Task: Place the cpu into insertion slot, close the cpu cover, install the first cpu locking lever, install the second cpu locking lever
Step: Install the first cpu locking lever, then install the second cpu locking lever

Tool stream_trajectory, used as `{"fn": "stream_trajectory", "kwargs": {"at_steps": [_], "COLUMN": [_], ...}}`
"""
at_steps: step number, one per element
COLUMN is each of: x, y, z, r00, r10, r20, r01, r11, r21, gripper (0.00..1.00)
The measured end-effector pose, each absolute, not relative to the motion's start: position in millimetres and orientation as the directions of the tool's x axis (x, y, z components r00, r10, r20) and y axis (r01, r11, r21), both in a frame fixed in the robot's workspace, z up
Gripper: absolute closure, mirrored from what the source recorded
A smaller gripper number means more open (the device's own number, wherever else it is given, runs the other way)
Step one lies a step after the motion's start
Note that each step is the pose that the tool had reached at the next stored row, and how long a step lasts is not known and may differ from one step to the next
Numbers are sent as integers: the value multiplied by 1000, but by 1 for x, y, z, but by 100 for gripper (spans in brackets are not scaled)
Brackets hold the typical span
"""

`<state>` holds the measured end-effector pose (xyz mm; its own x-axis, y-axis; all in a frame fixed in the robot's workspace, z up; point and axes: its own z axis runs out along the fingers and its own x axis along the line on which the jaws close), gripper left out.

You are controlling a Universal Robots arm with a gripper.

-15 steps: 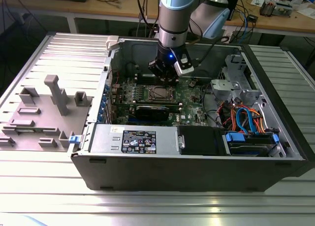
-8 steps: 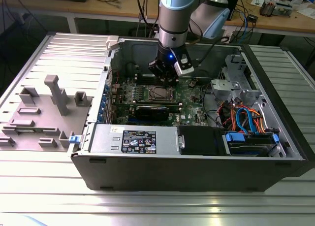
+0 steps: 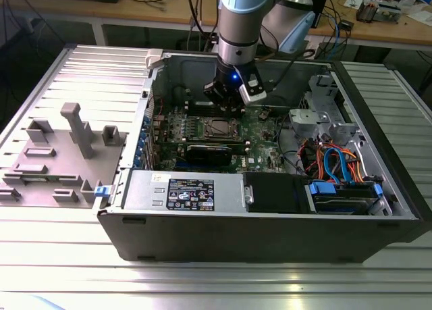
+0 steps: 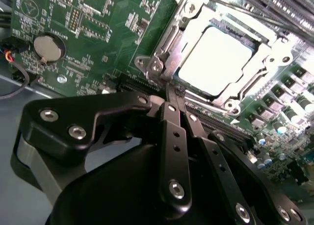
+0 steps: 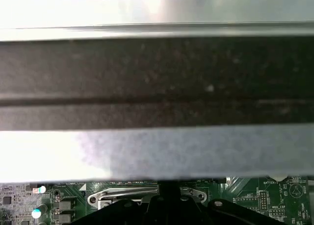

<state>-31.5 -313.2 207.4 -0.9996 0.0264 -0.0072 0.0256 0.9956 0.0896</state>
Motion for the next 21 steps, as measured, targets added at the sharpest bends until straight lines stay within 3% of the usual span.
{"fn": "stream_trajectory", "kwargs": {"at_steps": [21], "x": [-32], "y": [-314], "z": [213], "r00": [-1000], "r10": [26], "r20": [-7], "r01": [26], "r11": [996], "r21": [90], "gripper": [89]}}
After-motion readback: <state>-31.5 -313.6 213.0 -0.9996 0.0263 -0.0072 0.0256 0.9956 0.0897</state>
